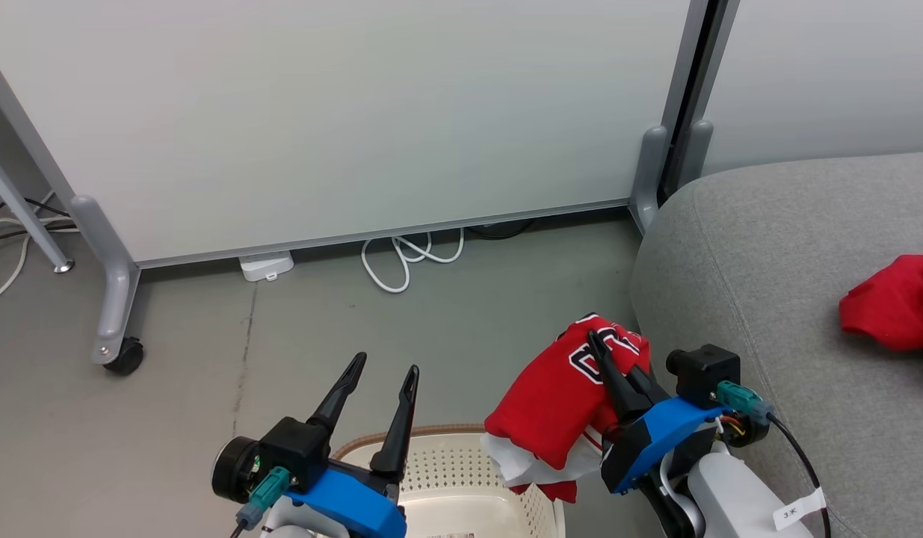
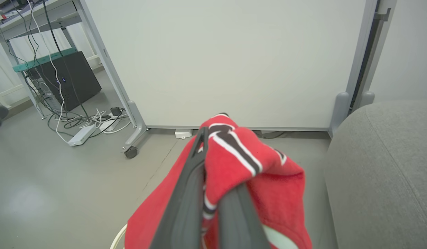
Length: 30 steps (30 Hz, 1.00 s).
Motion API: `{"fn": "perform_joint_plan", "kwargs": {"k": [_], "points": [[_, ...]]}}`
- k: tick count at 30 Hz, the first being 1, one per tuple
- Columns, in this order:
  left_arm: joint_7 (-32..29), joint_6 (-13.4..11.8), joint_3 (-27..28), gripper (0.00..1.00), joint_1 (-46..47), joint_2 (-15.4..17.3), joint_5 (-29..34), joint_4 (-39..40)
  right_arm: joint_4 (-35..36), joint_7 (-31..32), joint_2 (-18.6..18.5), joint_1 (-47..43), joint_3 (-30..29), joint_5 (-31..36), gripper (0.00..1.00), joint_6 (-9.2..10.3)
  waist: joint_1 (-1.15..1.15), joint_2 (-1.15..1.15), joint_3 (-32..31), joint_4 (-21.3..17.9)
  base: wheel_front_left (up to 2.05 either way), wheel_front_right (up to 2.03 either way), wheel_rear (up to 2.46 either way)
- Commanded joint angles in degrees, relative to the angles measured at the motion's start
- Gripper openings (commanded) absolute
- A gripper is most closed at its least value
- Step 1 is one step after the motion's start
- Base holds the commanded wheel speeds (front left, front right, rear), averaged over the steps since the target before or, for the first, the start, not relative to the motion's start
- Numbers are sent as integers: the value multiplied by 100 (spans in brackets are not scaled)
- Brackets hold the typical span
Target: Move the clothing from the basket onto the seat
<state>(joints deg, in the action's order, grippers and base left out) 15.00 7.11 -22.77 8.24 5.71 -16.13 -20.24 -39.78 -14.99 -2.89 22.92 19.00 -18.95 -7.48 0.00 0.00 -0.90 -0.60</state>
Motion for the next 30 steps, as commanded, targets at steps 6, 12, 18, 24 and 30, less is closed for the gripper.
{"fn": "perform_joint_plan", "kwargs": {"k": [6,12,18,24,30], "points": [[27,50,46,100,-48,-44,59,-14,12,-28,1,-10,7,47,0,-3,0,0,13,-110,0,0,0],[27,38,2,100,-9,-34,4,-16,27,-27,0,28,32,34,0,-3,0,0,30,-403,0,0,0],[26,39,-47,100,43,-16,-40,18,39,-26,0,75,23,67,0,-3,0,0,66,-847,0,0,0],[27,40,-99,100,84,-26,-69,31,30,-25,1,110,-28,105,0,-3,0,0,117,-1314,0,0,0],[27,40,-97,100,83,-42,-29,54,62,-25,1,135,-45,106,0,-3,0,0,175,-1779,0,0,0]]}}
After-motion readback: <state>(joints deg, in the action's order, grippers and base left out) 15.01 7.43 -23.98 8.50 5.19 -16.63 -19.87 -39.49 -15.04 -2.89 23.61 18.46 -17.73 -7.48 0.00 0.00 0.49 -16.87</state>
